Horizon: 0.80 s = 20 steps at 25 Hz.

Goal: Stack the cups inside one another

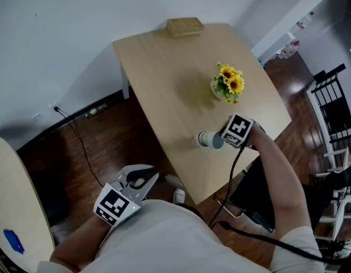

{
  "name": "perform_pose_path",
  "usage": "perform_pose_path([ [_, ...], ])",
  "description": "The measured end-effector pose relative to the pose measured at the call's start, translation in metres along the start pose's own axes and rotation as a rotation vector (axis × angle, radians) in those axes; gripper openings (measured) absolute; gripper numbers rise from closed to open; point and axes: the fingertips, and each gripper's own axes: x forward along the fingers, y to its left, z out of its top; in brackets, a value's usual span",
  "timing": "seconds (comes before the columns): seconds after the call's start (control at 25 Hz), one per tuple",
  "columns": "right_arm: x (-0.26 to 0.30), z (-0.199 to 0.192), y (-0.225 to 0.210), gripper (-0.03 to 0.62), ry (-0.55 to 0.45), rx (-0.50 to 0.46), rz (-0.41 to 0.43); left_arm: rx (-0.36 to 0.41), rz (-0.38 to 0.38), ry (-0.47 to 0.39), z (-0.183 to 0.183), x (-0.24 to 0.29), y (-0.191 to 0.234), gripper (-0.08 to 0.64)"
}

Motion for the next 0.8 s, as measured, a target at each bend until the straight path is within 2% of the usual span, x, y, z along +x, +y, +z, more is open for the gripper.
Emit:
perform_pose_path([
  [0.32,0.008,0.005,0.000,0.020,0.062,-0.029,0.010,-0.019,-0.004,0.004,-0.007,-0.001,0.006,0.049],
  [0.8,0.008,0.005,0.005,0.041,0.077,-0.039,0.021,-0.030,-0.020,0.010,-0.009,0.000,0.010,0.049],
])
